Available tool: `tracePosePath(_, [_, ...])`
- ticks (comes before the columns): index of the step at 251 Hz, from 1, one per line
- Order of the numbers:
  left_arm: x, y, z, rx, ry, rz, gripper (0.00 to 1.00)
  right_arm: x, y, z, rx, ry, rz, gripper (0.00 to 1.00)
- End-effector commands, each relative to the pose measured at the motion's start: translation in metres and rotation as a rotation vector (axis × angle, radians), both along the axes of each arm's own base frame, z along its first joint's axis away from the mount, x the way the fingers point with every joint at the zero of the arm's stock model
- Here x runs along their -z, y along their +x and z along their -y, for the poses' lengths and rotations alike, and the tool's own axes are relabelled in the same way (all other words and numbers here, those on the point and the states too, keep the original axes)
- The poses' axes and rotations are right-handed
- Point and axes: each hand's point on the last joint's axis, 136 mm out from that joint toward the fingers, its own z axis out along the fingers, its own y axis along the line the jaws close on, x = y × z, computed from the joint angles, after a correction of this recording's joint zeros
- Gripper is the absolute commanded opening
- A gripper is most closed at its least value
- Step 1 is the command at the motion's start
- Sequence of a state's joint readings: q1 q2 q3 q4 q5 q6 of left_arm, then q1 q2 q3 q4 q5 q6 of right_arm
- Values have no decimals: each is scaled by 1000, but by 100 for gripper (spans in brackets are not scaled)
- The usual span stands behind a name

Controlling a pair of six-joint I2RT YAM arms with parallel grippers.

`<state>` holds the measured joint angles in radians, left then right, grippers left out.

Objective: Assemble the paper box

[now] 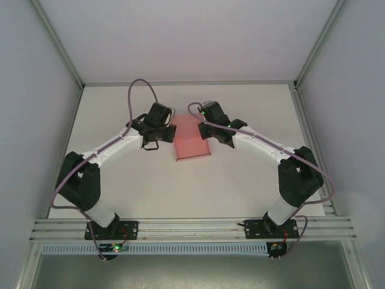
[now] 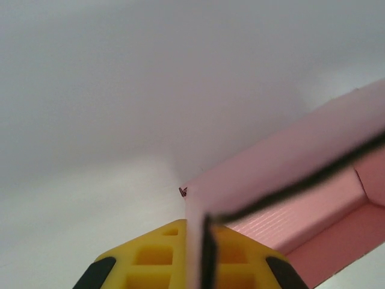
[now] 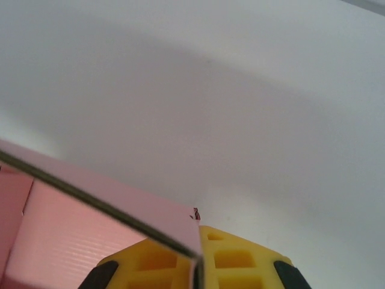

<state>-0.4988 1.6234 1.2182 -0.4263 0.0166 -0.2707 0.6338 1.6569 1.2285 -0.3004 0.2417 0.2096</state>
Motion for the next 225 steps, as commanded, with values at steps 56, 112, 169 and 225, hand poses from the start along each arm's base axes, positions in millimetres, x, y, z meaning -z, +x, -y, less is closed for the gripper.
tracePosePath(56, [-11,34,43,-207,-178,-13,5,-10,22,-22,384,365,123,0])
tracePosePath(112, [5,36,50,-222,-191,-34,5,6,22,-19,494,446,162,0])
tracePosePath(169, [19,25,64,-181,-190,-37,6,26,7,-33,467,435,174,0])
tracePosePath(225, [48,5,53,-188,-160,-44,6,25,-10,-33,431,421,234,0])
